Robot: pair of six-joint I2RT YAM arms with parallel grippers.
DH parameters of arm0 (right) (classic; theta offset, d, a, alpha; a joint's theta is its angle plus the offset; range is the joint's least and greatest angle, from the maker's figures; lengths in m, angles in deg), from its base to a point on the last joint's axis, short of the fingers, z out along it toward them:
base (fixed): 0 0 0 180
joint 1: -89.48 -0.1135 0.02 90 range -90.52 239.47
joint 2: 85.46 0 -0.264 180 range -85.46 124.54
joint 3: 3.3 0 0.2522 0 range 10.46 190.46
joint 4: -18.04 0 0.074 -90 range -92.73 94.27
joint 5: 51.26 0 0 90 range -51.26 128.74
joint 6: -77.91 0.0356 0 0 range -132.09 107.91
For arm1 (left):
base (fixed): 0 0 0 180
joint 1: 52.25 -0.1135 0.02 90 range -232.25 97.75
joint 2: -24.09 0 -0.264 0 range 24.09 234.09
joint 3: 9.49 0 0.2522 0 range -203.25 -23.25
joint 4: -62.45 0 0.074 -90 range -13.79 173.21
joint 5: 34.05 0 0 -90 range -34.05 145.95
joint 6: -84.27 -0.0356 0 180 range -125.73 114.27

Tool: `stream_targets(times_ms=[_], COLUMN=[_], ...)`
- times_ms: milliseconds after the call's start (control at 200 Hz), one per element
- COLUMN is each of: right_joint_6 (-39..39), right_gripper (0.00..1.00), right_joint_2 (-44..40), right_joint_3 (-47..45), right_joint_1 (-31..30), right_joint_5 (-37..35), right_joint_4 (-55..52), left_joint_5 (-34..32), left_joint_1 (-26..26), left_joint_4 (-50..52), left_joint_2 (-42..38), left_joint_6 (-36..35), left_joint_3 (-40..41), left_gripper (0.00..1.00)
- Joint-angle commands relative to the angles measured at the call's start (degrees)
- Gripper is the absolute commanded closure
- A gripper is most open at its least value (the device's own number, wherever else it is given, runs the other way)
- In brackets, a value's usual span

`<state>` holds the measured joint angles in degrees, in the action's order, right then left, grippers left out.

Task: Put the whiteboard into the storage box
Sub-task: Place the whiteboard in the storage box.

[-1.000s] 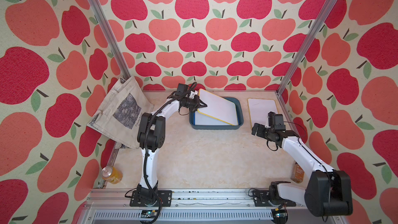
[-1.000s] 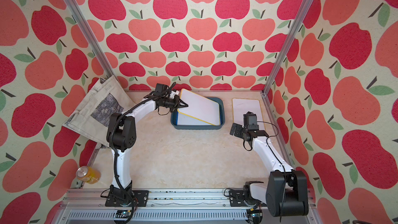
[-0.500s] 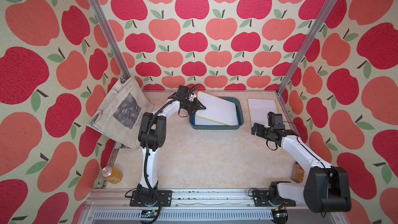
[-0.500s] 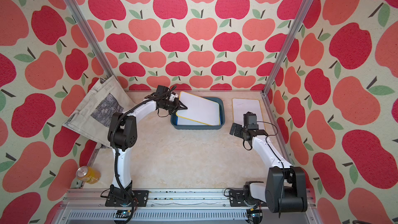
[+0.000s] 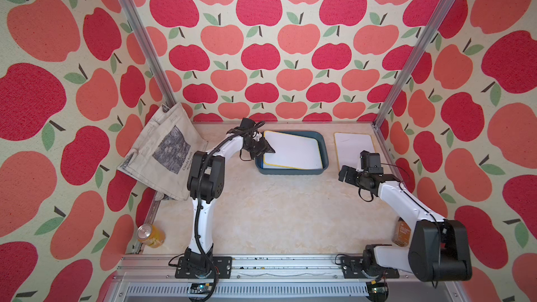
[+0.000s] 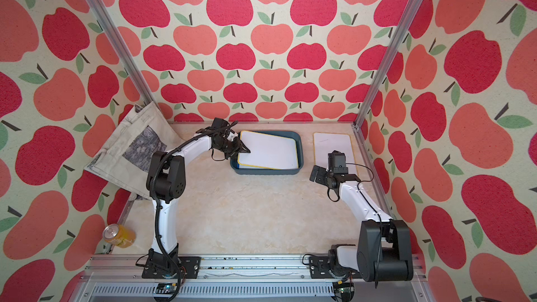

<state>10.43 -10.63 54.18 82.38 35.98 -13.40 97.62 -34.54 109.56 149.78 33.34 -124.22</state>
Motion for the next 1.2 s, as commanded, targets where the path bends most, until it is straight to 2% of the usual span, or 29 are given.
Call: stream_targets(times_ms=[0, 365, 510, 670, 1191], right_joint_6=[0.04, 0.85, 1.01, 1.21, 2.2], right_gripper=[0.01, 0.01, 0.01, 0.01, 0.01], right_joint_2=[0.83, 1.19, 0.68, -0.62, -2.5], right_joint_3=[0.22, -0.34, -0.79, -1.56, -3.56], right_joint_1=[0.33, 0.47, 0.5, 0.45, 0.58], right_joint_5=[0.82, 0.79, 1.0, 1.36, 2.74], right_joint_4=[0.93, 0.69, 0.55, 0.36, 0.12], left_joint_5=[-1.89, -3.15, -6.69, -7.37, -22.04], left_joint_1=[0.22, 0.23, 0.73, 1.18, 1.18], left_joint_4=[3.25, 4.82, 8.33, 8.54, 10.94], left_joint_2=[0.26, 0.69, 1.41, 1.67, 2.7], left_joint_6=[-1.02, -1.51, -3.28, -3.47, -2.83], left_joint_3=[-2.22, -2.99, -4.43, -3.5, -1.33], left_gripper=[0.59, 0.59, 0.59, 0.6, 0.6])
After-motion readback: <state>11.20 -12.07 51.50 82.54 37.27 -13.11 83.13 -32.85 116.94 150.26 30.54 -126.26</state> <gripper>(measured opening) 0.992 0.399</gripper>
